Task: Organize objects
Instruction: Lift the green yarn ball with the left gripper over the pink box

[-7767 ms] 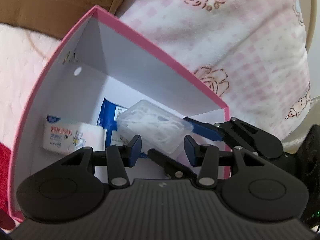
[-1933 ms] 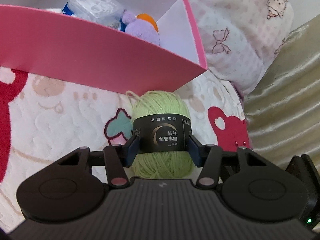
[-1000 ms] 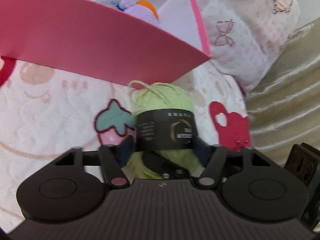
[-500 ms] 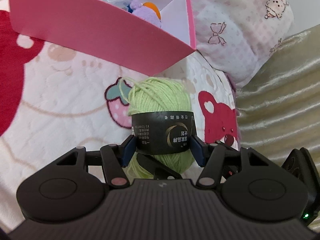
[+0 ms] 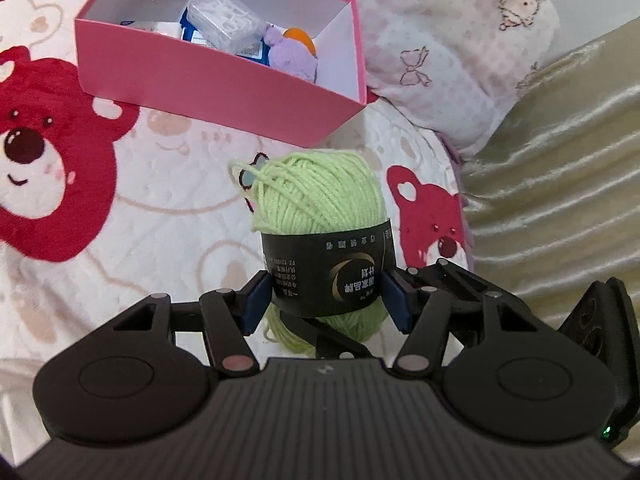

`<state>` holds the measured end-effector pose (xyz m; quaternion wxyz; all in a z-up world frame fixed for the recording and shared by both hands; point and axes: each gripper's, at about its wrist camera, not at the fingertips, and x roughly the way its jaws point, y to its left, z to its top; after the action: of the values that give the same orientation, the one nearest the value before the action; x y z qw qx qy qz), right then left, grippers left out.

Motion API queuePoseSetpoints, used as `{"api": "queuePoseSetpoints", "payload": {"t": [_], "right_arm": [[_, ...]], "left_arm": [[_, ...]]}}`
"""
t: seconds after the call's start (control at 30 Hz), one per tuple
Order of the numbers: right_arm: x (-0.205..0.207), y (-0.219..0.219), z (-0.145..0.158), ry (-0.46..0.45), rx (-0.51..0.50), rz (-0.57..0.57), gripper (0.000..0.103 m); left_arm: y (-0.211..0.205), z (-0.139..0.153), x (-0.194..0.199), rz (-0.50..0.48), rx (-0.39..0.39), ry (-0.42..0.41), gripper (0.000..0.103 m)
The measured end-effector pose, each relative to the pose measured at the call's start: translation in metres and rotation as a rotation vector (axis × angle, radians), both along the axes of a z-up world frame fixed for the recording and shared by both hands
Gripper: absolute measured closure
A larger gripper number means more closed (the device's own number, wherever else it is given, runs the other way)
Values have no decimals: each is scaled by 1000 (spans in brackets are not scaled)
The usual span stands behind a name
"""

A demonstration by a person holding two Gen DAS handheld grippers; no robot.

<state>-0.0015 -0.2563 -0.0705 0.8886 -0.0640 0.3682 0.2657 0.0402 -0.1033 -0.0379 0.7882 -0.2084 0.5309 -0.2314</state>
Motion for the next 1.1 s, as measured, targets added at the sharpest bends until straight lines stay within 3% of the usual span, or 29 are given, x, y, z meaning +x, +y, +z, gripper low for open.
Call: {"api": "queuePoseSetpoints", "payload": {"t": [0.13, 0.47, 0.67, 0.87, 1.1], "right_arm": [[-6, 5, 14, 13, 9, 17, 41], [-6, 34, 60, -51, -12, 72, 41], [12, 44, 86, -25, 43, 78, 41], [28, 54, 137, -57, 72, 123, 41], [56, 74, 169, -107, -14, 152, 41]], "left_arm": [[9, 14, -8, -9, 11, 2, 43], [39, 65, -3, 1, 1, -47, 43], [63, 93, 10, 10, -39, -52, 43], [83, 142, 16, -13, -73, -173, 43], [87, 155, 51, 10, -100, -184, 43]]}}
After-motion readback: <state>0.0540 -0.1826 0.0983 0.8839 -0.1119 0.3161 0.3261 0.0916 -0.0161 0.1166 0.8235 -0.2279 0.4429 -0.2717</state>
